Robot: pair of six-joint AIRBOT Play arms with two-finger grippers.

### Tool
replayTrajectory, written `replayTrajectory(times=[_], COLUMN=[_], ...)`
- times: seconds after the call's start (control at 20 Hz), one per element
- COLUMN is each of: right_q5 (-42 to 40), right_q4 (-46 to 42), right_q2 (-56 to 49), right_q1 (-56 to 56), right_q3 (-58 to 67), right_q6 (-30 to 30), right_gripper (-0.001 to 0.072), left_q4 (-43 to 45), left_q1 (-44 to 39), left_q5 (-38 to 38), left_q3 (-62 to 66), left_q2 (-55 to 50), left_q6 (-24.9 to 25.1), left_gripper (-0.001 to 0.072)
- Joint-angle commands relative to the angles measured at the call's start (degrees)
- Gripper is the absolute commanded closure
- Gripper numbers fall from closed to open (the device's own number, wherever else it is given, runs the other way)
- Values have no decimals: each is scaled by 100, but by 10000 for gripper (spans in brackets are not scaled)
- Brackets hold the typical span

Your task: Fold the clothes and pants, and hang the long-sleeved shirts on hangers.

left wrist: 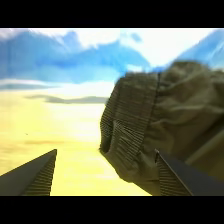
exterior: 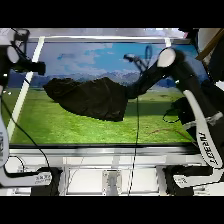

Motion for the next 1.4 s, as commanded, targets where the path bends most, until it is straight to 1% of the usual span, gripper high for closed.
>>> replayTrajectory(times=[0.0,0.05,0.1,0.2,0.25,0.3,0.35,0.45,0.5,0.65,0.85,0.95,1.05,1.25,1.35], right_q5=[-614,-623,-691,-890,-957,-964,-977,-1121,-1379,-2181,-2509,-2573,-2651,-2940,-3025], right_q4=[-164,192,758,1851,2326,2660,2820,2822,2826,2850,2920,2942,2944,2924,2865], right_q2=[129,-24,-188,-581,-796,-975,-1147,-1440,-1582,-2022,-2367,-2417,-2417,-2417,-2430], right_q1=[-249,-428,-691,-1259,-1523,-1738,-1919,-2098,-2105,-1958,-1836,-1829,-1746,-1349,-1134], right_q3=[393,278,55,-549,-859,-1102,-1342,-1639,-1740,-1770,-1766,-1766,-1766,-1766,-1766], right_q6=[-146,-44,-15,92,203,201,197,153,153,173,175,306,315,354,503], right_gripper=[338,319,221,187,153,149,103,89,4,3,5,10,11,14,25], left_q4=[-37,-35,-33,-17,-17,-17,-17,-20,-22,-37,-37,-37,-37,-39,-39], left_q1=[0,0,0,2,2,2,4,2,0,0,0,0,0,0,0], left_q5=[-63,-166,-308,-522,-577,-599,-597,-603,-603,-619,-651,-651,-654,-654,-654], left_q3=[4,7,4,4,4,4,4,4,4,-7,-7,-7,-7,-7,-7], left_q2=[745,903,1051,1311,1434,1550,1659,1786,1805,1797,1779,1779,1779,1779,1779], left_q6=[-22,-22,-22,-22,-22,-22,-22,-55,-155,-223,-221,-221,-219,-219,-219], left_gripper=[1,1,1,1,1,2,1,2,3,8,8,8,8,8,8])
